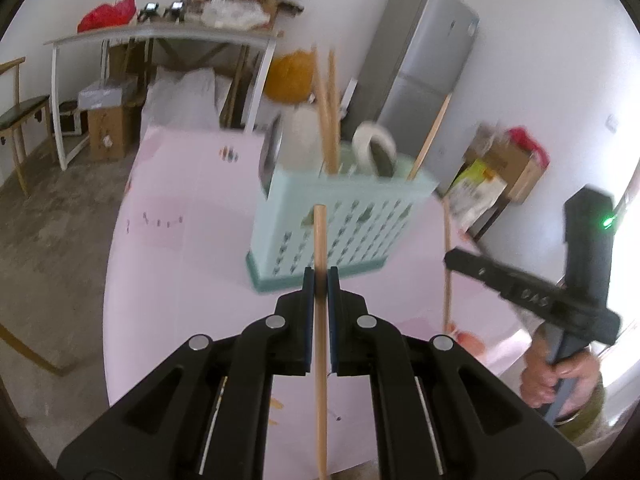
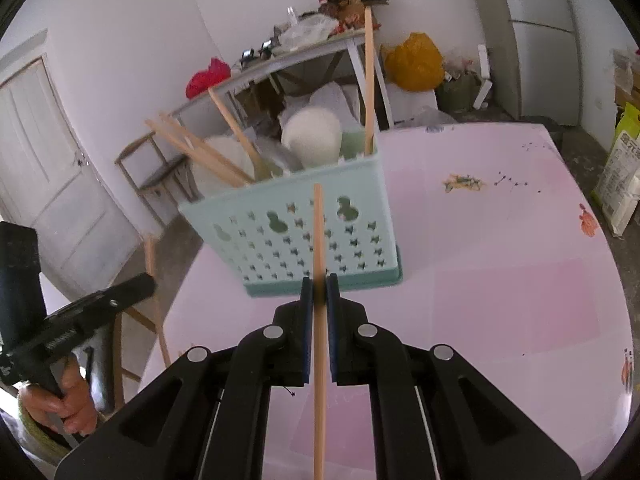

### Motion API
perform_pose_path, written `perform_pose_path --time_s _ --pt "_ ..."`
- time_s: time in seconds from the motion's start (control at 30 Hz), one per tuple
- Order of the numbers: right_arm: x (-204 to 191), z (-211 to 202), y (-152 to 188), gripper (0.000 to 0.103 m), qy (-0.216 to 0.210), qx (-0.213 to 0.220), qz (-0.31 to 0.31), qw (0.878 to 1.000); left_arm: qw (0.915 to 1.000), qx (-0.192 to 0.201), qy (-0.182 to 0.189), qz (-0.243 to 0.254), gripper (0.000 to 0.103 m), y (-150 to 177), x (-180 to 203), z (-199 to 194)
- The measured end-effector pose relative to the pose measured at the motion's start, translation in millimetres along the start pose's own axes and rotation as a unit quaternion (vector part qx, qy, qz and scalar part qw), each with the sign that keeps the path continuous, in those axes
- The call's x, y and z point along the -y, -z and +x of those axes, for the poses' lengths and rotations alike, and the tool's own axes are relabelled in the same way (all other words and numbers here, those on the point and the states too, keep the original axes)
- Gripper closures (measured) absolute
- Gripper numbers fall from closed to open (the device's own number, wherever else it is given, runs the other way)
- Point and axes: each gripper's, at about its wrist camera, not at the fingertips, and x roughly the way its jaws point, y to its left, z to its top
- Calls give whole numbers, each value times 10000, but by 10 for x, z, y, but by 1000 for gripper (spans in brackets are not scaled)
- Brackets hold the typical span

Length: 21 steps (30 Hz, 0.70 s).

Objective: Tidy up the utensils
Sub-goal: 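Lift both chopsticks and carry them up to the green holder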

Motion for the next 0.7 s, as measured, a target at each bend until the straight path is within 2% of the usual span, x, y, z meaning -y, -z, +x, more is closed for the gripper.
perform_pose_path --time_s 0.2,0.33,0.47,0.57,0.7 --pt "48 -124 -53 96 -33 191 65 9998 9983 522 253 18 98 -212 59 -314" --pt "70 -147 -64 96 -38 243 75 9997 9942 976 449 -10 98 -459 89 -516" --pt "79 -162 -67 96 -47 276 98 9996 9858 1554 633 -62 98 -790 118 -657" --pt "100 -163 -67 96 -60 303 124 9994 9761 2058 689 -67 98 -1049 185 -735" --pt "125 -174 -73 96 -92 315 160 9993 9645 2577 557 -154 98 -1322 248 -714"
